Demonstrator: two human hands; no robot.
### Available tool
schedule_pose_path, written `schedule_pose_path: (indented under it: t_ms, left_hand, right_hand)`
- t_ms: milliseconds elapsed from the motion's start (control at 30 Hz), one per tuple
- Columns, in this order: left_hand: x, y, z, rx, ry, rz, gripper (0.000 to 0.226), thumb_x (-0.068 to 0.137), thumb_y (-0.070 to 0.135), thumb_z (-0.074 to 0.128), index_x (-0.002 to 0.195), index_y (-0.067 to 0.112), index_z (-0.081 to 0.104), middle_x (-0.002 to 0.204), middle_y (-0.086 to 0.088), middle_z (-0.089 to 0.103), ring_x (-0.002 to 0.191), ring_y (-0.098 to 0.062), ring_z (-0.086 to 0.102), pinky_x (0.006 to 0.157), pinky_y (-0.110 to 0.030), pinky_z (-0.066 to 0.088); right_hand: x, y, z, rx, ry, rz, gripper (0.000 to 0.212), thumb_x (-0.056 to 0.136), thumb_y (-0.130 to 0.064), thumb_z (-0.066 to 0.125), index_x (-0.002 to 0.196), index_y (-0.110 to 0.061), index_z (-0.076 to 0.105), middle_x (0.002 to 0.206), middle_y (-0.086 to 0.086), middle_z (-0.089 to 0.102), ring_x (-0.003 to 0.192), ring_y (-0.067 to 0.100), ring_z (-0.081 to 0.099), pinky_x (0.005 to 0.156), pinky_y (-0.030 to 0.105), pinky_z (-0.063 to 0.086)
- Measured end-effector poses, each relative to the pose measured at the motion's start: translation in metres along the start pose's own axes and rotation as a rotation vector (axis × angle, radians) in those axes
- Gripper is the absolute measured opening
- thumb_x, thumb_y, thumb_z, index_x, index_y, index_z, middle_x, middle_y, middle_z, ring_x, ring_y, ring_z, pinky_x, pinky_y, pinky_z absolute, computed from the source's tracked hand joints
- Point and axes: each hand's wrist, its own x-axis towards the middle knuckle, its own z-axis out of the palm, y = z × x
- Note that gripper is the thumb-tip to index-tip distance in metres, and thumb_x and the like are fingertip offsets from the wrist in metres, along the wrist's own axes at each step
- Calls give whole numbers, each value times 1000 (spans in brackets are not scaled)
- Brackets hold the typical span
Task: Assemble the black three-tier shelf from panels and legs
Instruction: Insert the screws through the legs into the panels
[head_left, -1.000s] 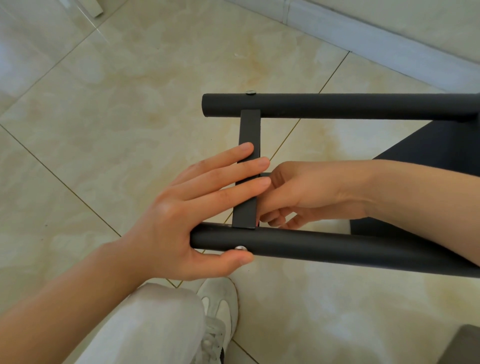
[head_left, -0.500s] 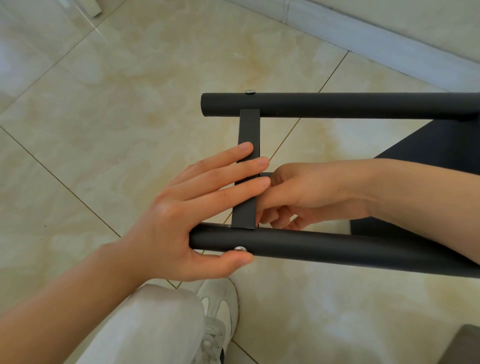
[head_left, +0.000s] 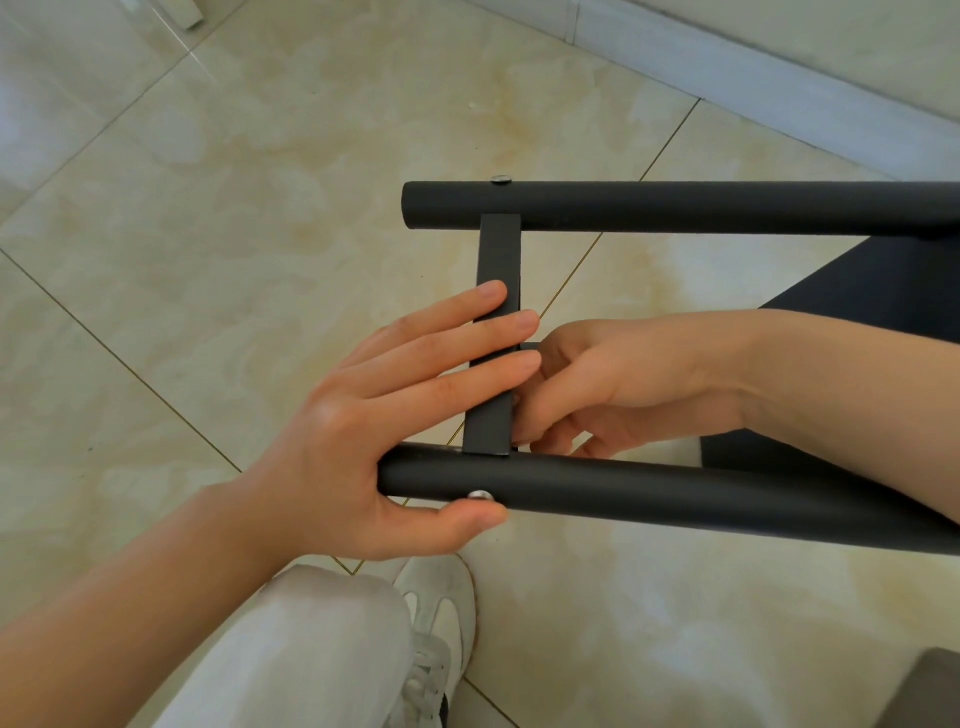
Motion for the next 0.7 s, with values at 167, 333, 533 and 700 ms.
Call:
schedule_pose_path:
  t_ms: [167,333,533,700]
  left_hand:
    - [0,0,1,-3,2,-7,61,95,46,58,132,-1,52,144,-15,50,146,-35,38,115,-46,38]
    - [0,1,0,-8,2,-9,60,95,46,59,132,-1,52,144,-15,50,146,-35,38,116,-46,37]
    - [0,2,2,-37,-8,-30,61,96,46,58,133,-2,51,145,-16,48,147,-35,36,117,-45,35]
    - [-1,5,3,-119,-18,-87,61,95,43,60,134,-2,49,149,-17,44,151,-33,29,121,-41,29]
  right_hand:
    - [0,1,-2,-47,-7,2,34,94,-14,62,121,4,62,110,22,63,92,23,57,88,36,52]
    - [-1,0,-1,-90,-17,-16,29,96,-15,59,120,0,65,117,23,64,89,21,61,85,34,55]
    - [0,3,1,-136,26,-41,31,98,-20,58,119,1,64,105,23,64,88,21,58,83,32,52]
    - [-5,3,0,-103,0,-72,28,99,-21,56,116,-1,66,96,12,67,87,19,61,85,35,52]
